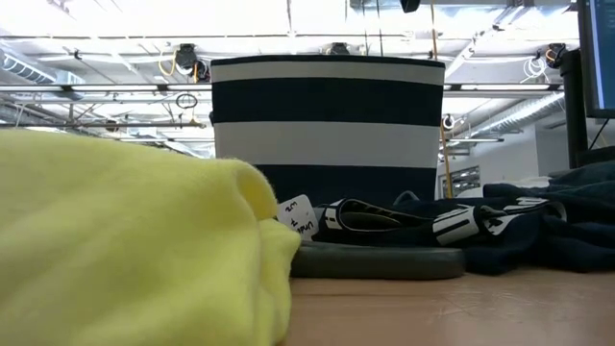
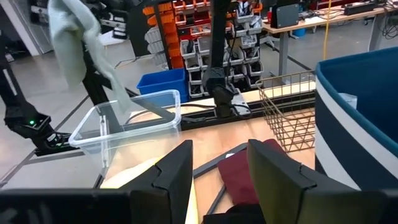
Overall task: Pick & Place Cloths
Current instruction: Put the light green sock into the transparent bin
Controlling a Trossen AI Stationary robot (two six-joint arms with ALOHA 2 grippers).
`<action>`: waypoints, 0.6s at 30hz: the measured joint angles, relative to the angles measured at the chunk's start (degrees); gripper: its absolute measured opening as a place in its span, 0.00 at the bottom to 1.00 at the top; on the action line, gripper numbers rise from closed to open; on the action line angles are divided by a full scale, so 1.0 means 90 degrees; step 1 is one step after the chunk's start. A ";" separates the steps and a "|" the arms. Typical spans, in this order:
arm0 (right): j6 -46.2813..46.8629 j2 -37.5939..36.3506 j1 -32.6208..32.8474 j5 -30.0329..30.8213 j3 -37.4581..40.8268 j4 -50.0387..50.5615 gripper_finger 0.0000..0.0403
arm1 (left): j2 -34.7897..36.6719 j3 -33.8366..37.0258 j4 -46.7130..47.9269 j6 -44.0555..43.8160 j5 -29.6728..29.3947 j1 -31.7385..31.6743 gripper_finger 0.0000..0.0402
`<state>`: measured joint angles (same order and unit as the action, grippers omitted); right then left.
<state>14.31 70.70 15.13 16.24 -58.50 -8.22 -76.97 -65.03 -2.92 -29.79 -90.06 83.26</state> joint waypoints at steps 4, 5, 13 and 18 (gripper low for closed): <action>0.0002 -0.0001 0.0005 -0.0001 -0.0005 0.0022 0.36 | 0.0431 0.0016 0.0093 0.0585 0.0160 -0.0315 0.00; 0.0002 0.0000 0.0006 -0.0002 -0.0005 0.0052 0.36 | 0.0592 0.0004 0.0106 0.0635 0.0338 -0.0334 0.00; 0.0000 0.0000 0.0041 -0.0005 -0.0005 0.0164 0.36 | 0.1339 0.0004 0.1175 -0.0175 0.0867 -0.0325 0.00; 0.0000 -0.0002 0.0073 -0.0006 -0.0005 0.0237 0.36 | 0.1594 0.0004 0.1889 -0.0970 0.1337 -0.0337 0.00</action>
<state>14.31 70.67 15.79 16.19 -58.54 -6.08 -62.63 -64.99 14.08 -38.51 -78.03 80.23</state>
